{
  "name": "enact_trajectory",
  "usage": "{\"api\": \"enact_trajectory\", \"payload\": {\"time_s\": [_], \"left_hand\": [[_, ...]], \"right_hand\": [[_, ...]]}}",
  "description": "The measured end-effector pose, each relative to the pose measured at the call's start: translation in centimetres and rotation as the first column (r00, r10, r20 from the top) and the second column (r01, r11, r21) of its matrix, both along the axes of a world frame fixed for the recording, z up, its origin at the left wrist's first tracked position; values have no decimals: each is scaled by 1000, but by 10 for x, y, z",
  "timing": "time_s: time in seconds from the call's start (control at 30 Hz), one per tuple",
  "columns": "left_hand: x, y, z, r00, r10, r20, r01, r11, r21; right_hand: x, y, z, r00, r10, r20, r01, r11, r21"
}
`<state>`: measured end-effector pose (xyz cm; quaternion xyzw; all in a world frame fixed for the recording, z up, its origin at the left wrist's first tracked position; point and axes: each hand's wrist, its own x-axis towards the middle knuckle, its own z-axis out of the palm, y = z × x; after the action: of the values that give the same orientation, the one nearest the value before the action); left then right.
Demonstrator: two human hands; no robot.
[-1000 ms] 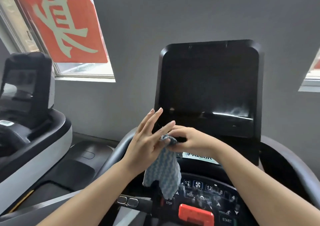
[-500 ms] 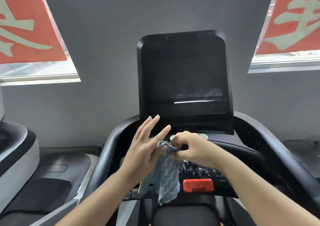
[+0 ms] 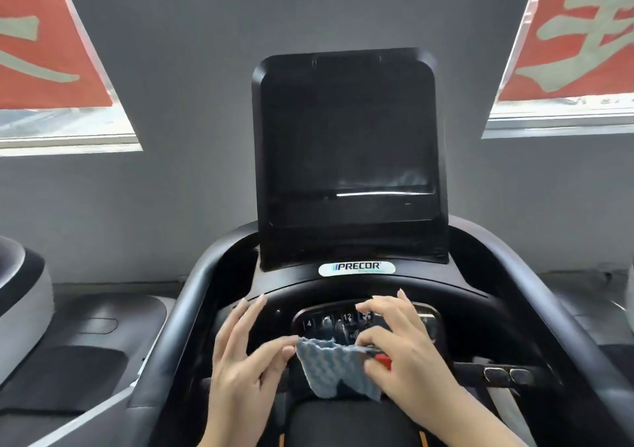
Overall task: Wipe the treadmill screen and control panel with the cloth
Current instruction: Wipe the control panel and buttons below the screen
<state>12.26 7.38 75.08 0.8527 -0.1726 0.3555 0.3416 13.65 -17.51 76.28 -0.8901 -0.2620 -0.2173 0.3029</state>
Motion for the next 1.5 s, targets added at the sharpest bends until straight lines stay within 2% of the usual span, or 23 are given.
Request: {"api": "enact_trajectory", "payload": {"time_s": [0.07,0.13,0.23,0.33,0.47,0.53,0.63,0.67,0.73,0.77,0.8,0.83,0.9,0.97,1.1,1.2,1.33,1.5], "left_hand": [[-6,-13,-25,978,-97,-186,84,994,-74],[-10,-31,-55,945,-180,-273,161,983,-90],[-10,-50,-70,973,-139,-182,117,985,-126],[-4,-46,-72,974,-45,-224,5,984,-177],[12,-24,-77,967,-27,-254,6,997,-83],[39,-18,-70,949,67,-309,-90,994,-62],[95,-16,-67,916,207,-345,-188,978,88],[112,-17,-69,888,245,-389,-211,969,129],[134,-26,-76,779,307,-546,-263,951,159],[136,-30,-81,752,340,-565,-287,940,184],[134,-33,-88,779,367,-509,-291,930,224],[129,-36,-96,842,357,-405,-262,926,272],[109,-39,-118,949,234,-211,-145,919,367],[90,-38,-138,979,117,-165,-28,885,464],[88,-26,-155,983,82,-161,43,759,649],[100,-19,-153,989,-12,-149,119,660,742],[103,-17,-157,985,15,-171,129,593,795],[89,-18,-163,986,28,-166,119,581,806]], "right_hand": [[1,1,-10,999,35,-2,-35,999,-7],[3,0,-17,997,78,-8,-79,996,-33],[7,-7,-22,993,107,-46,-110,990,-91],[14,-15,-32,985,120,-122,-129,989,-66],[37,-5,-47,975,121,-187,-129,991,-36],[63,12,-52,973,93,-210,-95,995,-1],[119,37,-60,979,-33,-199,28,999,-28],[137,43,-62,979,-75,-191,65,996,-55],[163,51,-69,970,-120,-210,97,989,-115],[169,53,-72,969,-141,-205,111,982,-151],[173,53,-75,967,-162,-197,126,975,-183],[174,51,-76,967,-178,-182,141,970,-199],[171,38,-76,974,-188,-125,165,971,-171],[164,10,-79,979,-199,-49,194,976,-97],[140,-74,-89,935,-352,-41,352,936,-22],[129,-125,-104,888,-428,-168,426,903,-47],[122,-139,-119,825,-339,-452,376,927,-8],[123,-120,-126,806,-233,-544,333,939,92]]}}
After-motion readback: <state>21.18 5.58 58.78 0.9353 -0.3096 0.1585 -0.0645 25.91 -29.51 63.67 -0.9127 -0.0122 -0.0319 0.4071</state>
